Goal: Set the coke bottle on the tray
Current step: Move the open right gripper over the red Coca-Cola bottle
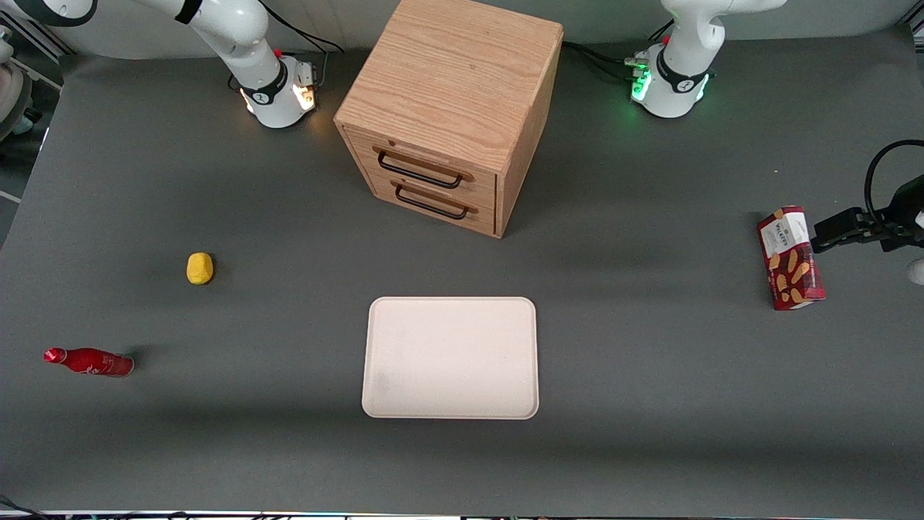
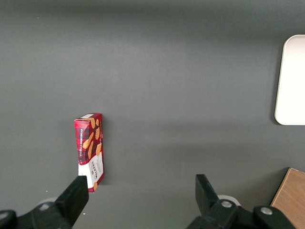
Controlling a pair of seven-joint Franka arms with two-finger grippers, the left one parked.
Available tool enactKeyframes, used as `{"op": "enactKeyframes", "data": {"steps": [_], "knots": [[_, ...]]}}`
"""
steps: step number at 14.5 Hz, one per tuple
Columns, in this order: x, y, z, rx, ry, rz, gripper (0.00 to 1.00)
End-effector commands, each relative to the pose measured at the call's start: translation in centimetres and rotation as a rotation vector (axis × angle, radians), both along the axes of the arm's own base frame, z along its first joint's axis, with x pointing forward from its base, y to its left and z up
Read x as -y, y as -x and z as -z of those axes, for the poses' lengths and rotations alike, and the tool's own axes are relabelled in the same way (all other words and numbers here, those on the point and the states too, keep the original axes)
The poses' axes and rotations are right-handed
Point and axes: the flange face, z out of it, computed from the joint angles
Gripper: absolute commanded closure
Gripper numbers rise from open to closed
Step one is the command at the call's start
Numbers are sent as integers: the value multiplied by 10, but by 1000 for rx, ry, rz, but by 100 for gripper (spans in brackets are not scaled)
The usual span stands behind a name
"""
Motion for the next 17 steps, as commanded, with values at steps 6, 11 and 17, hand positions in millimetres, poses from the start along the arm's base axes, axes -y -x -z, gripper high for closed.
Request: {"op": "enactKeyframes", "data": {"steps": [6, 11, 17], "knots": [[5, -3, -14, 38, 80, -33, 0], [-12, -27, 29, -4, 99, -79, 0], [-21, -54, 111, -8, 74, -103, 0]]}}
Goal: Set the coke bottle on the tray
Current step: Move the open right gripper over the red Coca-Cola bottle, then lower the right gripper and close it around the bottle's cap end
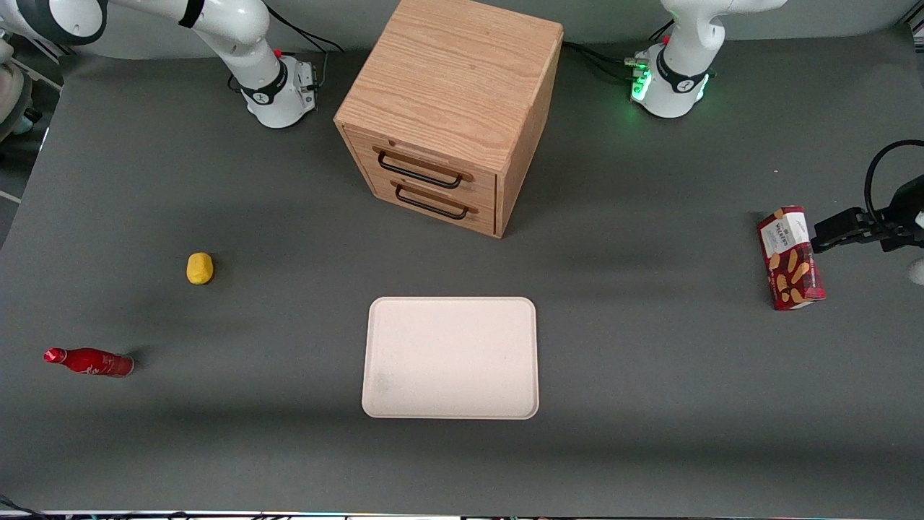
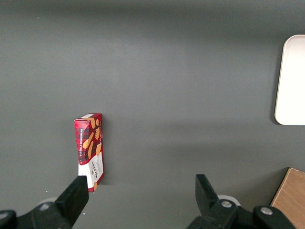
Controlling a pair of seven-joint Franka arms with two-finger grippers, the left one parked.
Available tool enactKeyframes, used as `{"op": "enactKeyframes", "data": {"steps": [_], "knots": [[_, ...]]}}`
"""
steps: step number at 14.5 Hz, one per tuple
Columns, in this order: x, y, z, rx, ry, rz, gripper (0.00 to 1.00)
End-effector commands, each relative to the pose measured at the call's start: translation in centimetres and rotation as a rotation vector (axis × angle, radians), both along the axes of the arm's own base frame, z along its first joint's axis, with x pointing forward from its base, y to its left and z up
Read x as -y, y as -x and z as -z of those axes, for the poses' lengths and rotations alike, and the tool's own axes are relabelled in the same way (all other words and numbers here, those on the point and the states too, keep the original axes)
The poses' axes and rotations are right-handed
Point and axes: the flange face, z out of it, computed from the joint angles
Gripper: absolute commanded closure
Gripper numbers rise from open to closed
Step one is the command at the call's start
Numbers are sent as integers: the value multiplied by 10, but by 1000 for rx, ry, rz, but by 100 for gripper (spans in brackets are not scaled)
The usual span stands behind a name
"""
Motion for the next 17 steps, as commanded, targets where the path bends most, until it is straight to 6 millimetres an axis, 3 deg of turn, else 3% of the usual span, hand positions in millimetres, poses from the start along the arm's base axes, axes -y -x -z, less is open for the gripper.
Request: {"op": "enactKeyframes", "data": {"steps": [1, 3, 9, 17], "knots": [[-2, -7, 34, -5, 10, -23, 0], [-2, -12, 63, 1, 8, -26, 0], [-5, -21, 103, 15, 16, -36, 0], [-11, -26, 135, 27, 13, -46, 0]]}}
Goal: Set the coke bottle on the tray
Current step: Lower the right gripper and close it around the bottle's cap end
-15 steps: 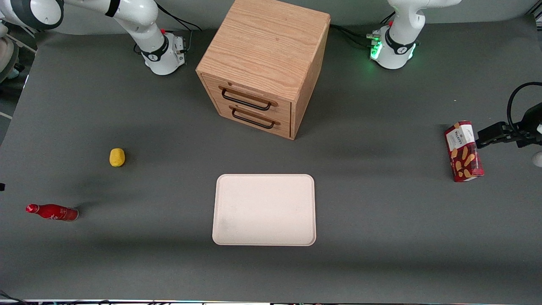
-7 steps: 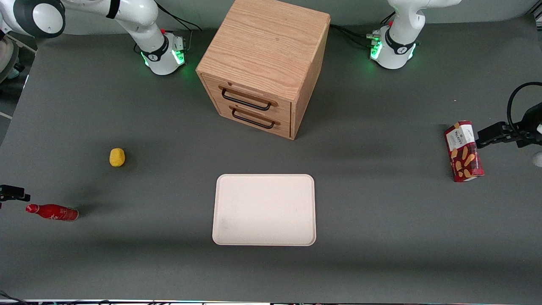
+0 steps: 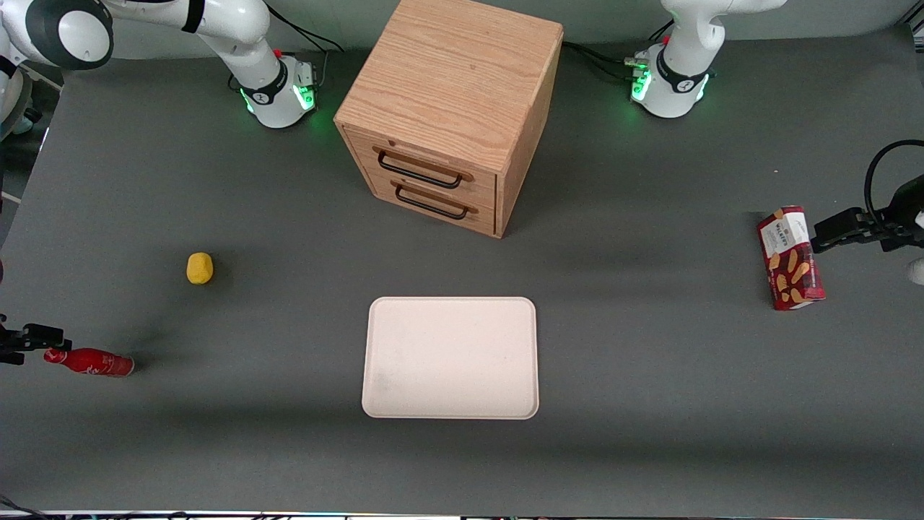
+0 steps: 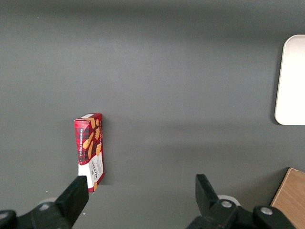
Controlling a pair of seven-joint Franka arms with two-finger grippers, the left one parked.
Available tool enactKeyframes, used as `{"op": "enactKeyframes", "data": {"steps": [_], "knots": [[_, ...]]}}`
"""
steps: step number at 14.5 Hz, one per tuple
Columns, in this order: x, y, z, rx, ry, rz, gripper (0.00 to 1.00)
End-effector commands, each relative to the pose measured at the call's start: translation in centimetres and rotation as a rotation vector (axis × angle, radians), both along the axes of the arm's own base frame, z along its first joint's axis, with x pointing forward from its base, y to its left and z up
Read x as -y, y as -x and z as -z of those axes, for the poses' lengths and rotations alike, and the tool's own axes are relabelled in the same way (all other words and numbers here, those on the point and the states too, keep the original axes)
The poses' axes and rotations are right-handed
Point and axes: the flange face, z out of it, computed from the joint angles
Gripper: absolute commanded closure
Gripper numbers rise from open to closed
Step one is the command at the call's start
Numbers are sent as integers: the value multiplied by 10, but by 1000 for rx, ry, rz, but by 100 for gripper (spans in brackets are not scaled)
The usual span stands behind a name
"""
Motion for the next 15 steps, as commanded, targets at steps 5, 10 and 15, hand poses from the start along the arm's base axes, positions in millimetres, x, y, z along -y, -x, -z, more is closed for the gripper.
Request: {"op": "enactKeyframes", "data": {"steps": [5, 10, 15], "knots": [[-1, -1, 6, 3, 20, -20, 0], [-1, -1, 6, 2, 23, -29, 45], [0, -1, 6, 1, 28, -39, 87]]}}
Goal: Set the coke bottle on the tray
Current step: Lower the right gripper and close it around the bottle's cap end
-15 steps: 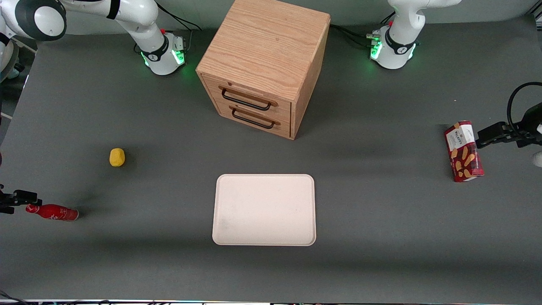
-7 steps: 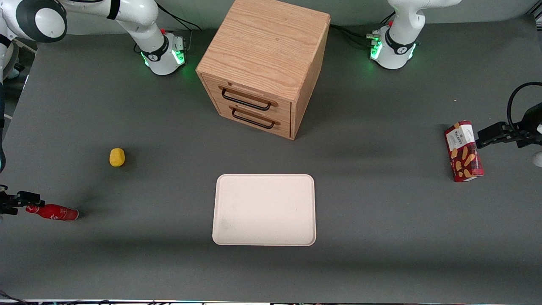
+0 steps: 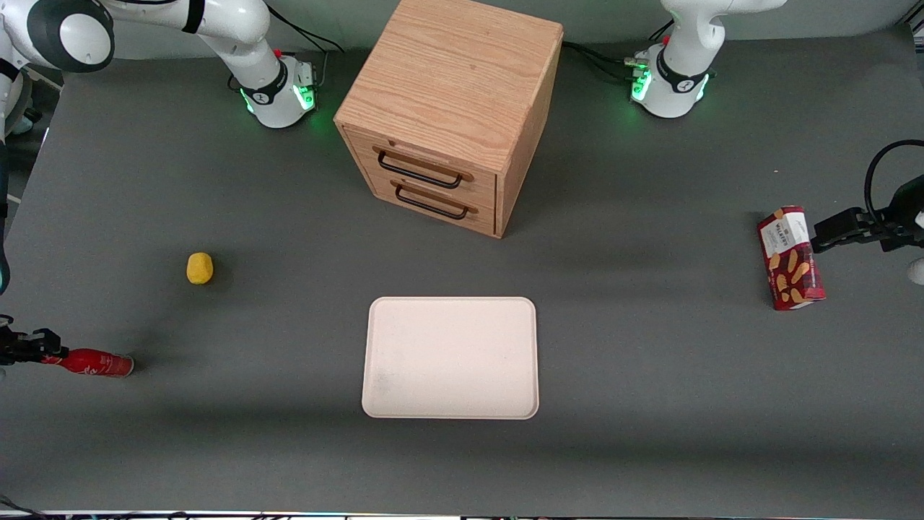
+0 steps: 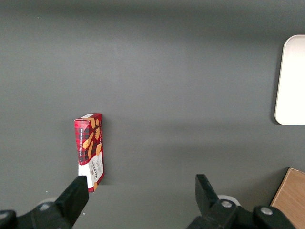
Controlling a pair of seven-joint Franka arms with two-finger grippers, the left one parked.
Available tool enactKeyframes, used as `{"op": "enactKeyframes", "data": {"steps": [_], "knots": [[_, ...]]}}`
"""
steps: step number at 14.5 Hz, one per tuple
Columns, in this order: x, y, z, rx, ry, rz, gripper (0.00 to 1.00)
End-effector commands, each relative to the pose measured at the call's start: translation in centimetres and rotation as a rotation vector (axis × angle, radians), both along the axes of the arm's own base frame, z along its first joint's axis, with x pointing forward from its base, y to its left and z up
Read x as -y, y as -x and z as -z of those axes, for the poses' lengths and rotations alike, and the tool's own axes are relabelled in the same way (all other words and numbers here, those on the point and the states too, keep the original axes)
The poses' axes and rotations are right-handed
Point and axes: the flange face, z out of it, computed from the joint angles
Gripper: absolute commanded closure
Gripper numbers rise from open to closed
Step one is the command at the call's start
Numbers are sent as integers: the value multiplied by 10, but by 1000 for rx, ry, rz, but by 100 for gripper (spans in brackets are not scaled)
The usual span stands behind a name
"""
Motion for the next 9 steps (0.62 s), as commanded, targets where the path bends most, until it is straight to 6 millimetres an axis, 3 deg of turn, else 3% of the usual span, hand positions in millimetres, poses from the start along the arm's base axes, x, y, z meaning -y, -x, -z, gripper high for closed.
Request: {"op": "enactKeyframes", "data": {"steps": [1, 4, 9], "knots": [[0, 0, 1, -4, 30, -33, 95], [0, 1, 0, -8, 36, -36, 100], [2, 0, -27, 11, 73, -74, 100]]}}
